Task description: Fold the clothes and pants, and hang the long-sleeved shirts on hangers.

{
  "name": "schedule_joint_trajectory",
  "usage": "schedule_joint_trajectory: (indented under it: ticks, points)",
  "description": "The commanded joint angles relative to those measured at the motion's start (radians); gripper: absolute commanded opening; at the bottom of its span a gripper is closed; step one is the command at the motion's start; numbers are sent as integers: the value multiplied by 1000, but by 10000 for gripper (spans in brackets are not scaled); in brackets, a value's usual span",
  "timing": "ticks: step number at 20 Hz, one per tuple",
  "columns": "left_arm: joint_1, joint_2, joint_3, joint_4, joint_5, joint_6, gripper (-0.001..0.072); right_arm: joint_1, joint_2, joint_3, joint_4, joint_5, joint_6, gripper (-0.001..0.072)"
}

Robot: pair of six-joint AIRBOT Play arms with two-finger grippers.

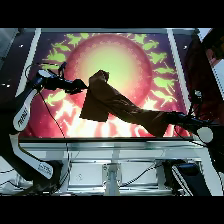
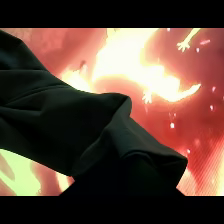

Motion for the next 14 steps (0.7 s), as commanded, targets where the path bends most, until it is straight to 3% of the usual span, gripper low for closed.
schedule_joint_trajectory:
  ticks: [1,6,8,9,14]
  points:
    - [9,-76,23,-72,-3,116,562,0,0,0,-2,0,0,11]
    - [5,-101,23,-72,78,138,561,0,0,0,-1,0,1,11]
    - [0,-101,23,-70,103,139,531,0,0,0,0,0,1,11]
    - [-6,-102,23,-70,114,144,466,0,0,0,0,0,1,11]
    - [-33,-105,23,-48,189,175,411,0,0,0,2,1,1,11]
